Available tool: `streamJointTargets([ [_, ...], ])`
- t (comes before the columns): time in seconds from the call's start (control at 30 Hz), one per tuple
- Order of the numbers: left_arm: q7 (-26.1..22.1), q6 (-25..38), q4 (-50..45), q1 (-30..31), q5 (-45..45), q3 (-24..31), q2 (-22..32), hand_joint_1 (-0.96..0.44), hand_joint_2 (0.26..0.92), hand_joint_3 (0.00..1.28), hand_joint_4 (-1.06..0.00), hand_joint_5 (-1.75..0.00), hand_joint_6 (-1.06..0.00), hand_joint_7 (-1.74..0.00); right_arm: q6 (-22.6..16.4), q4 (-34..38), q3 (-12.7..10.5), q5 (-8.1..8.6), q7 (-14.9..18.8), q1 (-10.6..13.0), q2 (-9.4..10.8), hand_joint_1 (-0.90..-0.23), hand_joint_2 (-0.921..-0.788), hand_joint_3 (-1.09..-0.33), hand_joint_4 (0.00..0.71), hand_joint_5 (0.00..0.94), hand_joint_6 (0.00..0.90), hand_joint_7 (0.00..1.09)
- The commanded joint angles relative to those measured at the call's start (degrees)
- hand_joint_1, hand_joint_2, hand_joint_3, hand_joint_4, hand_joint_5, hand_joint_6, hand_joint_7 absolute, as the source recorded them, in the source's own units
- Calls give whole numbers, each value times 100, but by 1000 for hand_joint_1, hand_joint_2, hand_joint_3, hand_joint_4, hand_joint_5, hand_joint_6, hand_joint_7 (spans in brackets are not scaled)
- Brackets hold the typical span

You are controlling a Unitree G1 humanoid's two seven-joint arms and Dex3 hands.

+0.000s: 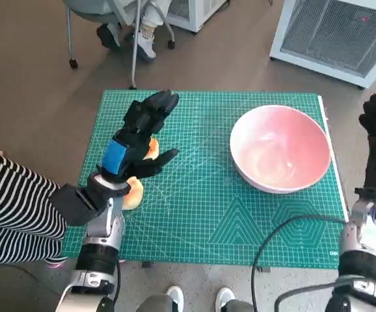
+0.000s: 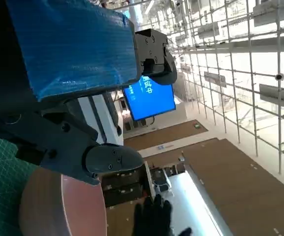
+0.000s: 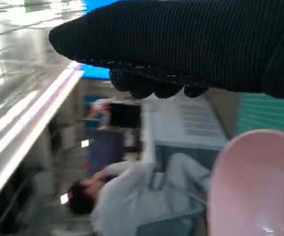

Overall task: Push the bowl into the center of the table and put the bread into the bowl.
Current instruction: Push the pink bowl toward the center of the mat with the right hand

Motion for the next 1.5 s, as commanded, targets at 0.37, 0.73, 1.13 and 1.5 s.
streamJointTargets([
  [0.37, -54, 66, -46, -7, -29, 8, 34, -178, 907, 311, -179, -146, 1, -629, 886, 1190, -90, -34, -85, -304, -44, -546, -921, -962, 114, 0, 42, 297],
  [0.73, -53, 106, -125, 55, -24, 16, 71, -183, 909, 302, -182, -136, 1, -624, 1254, 1420, -172, -6, 22, -349, 136, -563, -921, -942, 110, 0, 94, 233],
  [1.13, -8, 116, -253, 148, 27, 1, 83, -193, 915, 283, -192, -122, 1, -627, 1384, 1454, -139, -55, 139, -401, 381, -609, -921, -866, 111, 1, 115, 198],
  [1.5, 17, 156, -299, 221, 58, 0, 107, -198, 921, 271, -196, -110, 1, -620, 1342, 1434, 89, -223, 274, -453, 747, -618, -921, -879, 119, 4, 140, 188],
])
